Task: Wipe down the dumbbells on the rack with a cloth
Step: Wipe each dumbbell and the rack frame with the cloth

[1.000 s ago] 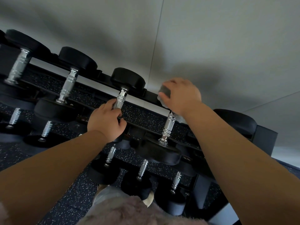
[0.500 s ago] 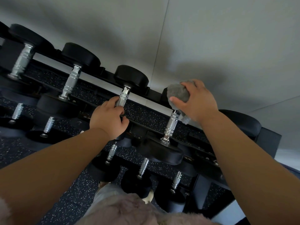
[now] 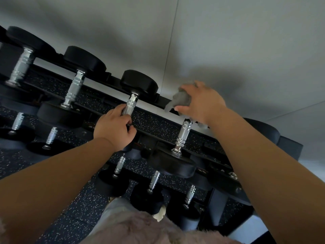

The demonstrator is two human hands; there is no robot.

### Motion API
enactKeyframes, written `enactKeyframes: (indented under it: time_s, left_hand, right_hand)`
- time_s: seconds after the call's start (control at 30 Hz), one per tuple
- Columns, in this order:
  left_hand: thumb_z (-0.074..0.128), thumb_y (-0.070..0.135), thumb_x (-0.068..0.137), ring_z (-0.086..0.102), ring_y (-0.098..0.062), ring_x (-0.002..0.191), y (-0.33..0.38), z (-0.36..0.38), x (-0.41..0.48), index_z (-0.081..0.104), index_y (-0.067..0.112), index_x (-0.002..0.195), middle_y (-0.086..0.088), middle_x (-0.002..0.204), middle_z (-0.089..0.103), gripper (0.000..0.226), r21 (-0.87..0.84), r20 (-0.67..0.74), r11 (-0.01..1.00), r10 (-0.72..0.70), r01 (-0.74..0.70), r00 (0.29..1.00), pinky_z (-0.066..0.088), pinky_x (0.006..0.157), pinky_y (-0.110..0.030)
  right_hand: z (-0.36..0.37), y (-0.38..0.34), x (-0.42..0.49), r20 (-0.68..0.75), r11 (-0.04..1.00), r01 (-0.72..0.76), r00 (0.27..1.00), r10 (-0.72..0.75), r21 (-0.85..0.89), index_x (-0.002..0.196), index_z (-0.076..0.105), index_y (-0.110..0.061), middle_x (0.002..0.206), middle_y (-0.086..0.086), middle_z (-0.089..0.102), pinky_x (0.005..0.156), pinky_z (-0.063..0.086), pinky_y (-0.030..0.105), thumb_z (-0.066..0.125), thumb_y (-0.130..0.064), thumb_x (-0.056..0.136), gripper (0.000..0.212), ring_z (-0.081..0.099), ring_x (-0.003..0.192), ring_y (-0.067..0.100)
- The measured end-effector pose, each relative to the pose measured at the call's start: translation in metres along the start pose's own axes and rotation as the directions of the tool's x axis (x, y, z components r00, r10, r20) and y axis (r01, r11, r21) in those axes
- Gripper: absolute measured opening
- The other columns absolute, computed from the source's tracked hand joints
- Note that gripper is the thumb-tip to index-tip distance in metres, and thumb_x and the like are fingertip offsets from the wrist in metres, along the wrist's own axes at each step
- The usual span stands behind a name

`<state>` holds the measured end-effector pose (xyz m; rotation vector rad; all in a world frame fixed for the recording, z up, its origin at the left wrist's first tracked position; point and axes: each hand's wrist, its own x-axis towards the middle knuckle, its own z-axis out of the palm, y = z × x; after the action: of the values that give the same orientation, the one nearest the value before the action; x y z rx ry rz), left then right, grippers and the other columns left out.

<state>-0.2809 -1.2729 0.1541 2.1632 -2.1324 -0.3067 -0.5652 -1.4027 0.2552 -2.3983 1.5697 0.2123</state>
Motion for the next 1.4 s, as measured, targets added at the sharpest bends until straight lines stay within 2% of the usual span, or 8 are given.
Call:
enactKeyframes:
  time_s: [0.17, 0.43, 0.67, 0.8, 1.0, 1.17, 1.3, 1.4]
  left_hand:
    - [0.066, 0.038, 0.087, 0.061, -0.027, 0.110, 0.001, -0.001, 0.000, 0.075, 0.019, 0.092, -0.005, 0.153, 0.050, 0.021, -0.001, 0.003, 1.000, -0.005, 0.005, 1.000, 0.051, 0.086, -0.040]
    - [0.068, 0.037, 0.086, 0.061, -0.028, 0.109, 0.001, -0.001, 0.001, 0.075, 0.019, 0.091, -0.005, 0.151, 0.052, 0.020, -0.024, -0.015, 1.000, -0.001, 0.001, 1.000, 0.052, 0.086, -0.041]
    - [0.070, 0.034, 0.086, 0.063, -0.031, 0.110, 0.000, -0.001, -0.002, 0.076, 0.017, 0.090, -0.007, 0.150, 0.053, 0.018, -0.024, -0.013, 1.000, 0.005, -0.006, 1.000, 0.053, 0.084, -0.042]
    - [0.068, 0.033, 0.088, 0.062, -0.031, 0.114, 0.001, -0.003, 0.001, 0.077, 0.017, 0.093, -0.007, 0.153, 0.051, 0.018, -0.027, 0.007, 1.000, -0.001, 0.001, 1.000, 0.054, 0.084, -0.044]
    - [0.071, 0.028, 0.087, 0.061, -0.031, 0.113, 0.002, -0.005, 0.000, 0.077, 0.015, 0.090, -0.005, 0.152, 0.052, 0.014, -0.040, 0.003, 0.999, -0.009, 0.009, 1.000, 0.055, 0.082, -0.044]
    - [0.071, 0.026, 0.087, 0.061, -0.032, 0.114, 0.002, -0.004, 0.000, 0.076, 0.015, 0.089, -0.005, 0.152, 0.052, 0.012, -0.048, 0.010, 0.999, -0.008, 0.008, 1.000, 0.055, 0.081, -0.045]
    - [0.068, 0.029, 0.089, 0.059, -0.028, 0.118, 0.002, -0.007, 0.000, 0.073, 0.020, 0.087, 0.000, 0.156, 0.048, 0.011, -0.051, 0.030, 0.999, -0.013, 0.014, 0.999, 0.053, 0.081, -0.042]
    - [0.066, 0.032, 0.090, 0.057, -0.026, 0.122, 0.003, -0.009, 0.000, 0.072, 0.022, 0.088, 0.002, 0.158, 0.046, 0.012, -0.059, 0.054, 0.998, -0.033, 0.036, 0.998, 0.053, 0.083, -0.041]
  right_hand:
    - [0.010, 0.025, -0.040, -0.142, 0.974, -0.153, 0.974, 0.177, 0.166, 0.148, 0.036, -0.033, 0.130, 0.000, 0.059, 0.095, 0.054, 0.045, 0.067, -0.080, 0.074, 0.093, 0.059, 0.115, 0.024]
    - [0.009, 0.051, -0.050, -0.282, 0.914, -0.234, 0.900, 0.333, 0.332, 0.117, 0.057, -0.021, 0.091, -0.001, 0.065, 0.071, 0.055, 0.036, 0.061, -0.052, 0.096, 0.038, 0.064, 0.082, 0.024]
    - [0.026, 0.020, -0.040, -0.234, 0.925, -0.103, 0.952, 0.199, 0.365, 0.152, 0.027, -0.027, 0.154, 0.008, 0.037, 0.095, 0.050, 0.047, 0.050, -0.053, 0.102, 0.061, 0.056, 0.122, 0.029]
    - [0.029, 0.013, -0.026, -0.328, 0.939, -0.020, 0.934, 0.140, 0.344, 0.146, 0.043, -0.030, 0.147, 0.006, 0.047, 0.093, 0.055, 0.043, 0.037, -0.047, 0.108, 0.042, 0.058, 0.118, 0.027]
    - [0.051, 0.032, -0.061, -0.302, 0.783, -0.266, 0.815, 0.494, 0.562, 0.144, 0.049, -0.014, 0.126, 0.008, 0.063, 0.083, 0.045, 0.031, 0.037, -0.032, 0.111, 0.039, 0.061, 0.105, 0.020]
    - [0.061, 0.034, -0.061, -0.069, 0.535, -0.479, 0.697, 0.714, 0.696, 0.129, 0.054, -0.007, 0.100, 0.005, 0.060, 0.073, 0.044, 0.032, 0.033, -0.030, 0.112, 0.034, 0.065, 0.095, 0.028]
    - [0.054, 0.009, -0.042, -0.243, 0.505, -0.227, 0.671, 0.701, 0.833, 0.118, 0.058, -0.027, 0.131, 0.001, 0.063, 0.108, 0.045, 0.033, 0.032, -0.027, 0.112, 0.027, 0.055, 0.125, 0.015]
    - [0.047, -0.010, -0.040, -0.394, 0.610, -0.102, 0.678, 0.620, 0.785, 0.135, 0.057, -0.015, 0.134, -0.002, 0.057, 0.101, 0.039, 0.014, 0.034, -0.027, 0.112, 0.035, 0.050, 0.119, 0.003]
